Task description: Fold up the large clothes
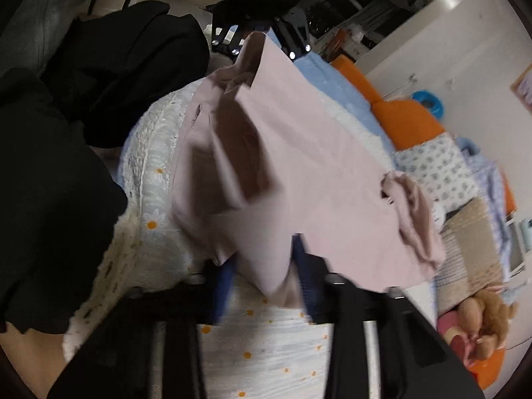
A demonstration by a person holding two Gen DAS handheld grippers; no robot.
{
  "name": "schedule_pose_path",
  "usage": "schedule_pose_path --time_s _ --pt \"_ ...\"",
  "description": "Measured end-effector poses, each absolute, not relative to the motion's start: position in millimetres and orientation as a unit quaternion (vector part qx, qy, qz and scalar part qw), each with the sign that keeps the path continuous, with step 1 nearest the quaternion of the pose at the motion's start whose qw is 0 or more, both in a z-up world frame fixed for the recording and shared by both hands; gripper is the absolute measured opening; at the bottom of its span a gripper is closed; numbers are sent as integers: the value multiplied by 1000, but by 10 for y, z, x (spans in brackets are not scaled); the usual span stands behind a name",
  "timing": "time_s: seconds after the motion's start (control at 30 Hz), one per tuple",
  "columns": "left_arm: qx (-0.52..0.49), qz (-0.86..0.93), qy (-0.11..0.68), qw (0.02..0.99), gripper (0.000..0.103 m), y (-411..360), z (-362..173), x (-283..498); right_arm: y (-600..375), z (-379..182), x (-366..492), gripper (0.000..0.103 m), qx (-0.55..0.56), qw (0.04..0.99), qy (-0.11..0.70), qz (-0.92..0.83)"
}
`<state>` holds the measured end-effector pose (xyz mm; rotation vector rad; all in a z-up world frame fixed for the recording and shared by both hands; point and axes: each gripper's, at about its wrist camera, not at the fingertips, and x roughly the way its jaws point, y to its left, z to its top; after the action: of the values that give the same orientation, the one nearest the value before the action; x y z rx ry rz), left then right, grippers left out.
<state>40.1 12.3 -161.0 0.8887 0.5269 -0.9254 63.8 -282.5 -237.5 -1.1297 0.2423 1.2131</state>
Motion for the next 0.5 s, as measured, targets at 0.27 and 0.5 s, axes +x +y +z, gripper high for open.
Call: schedule_pose_path --time_s 0.27,0.5 --pt "396 -459 249 755 18 112 -1581 526 -2671 -2279 863 8 -445 678 198 551" --pt "281 -486 311 767 10 313 -1234 854 -2844 -1914 1072 5 -347 704 236 573"
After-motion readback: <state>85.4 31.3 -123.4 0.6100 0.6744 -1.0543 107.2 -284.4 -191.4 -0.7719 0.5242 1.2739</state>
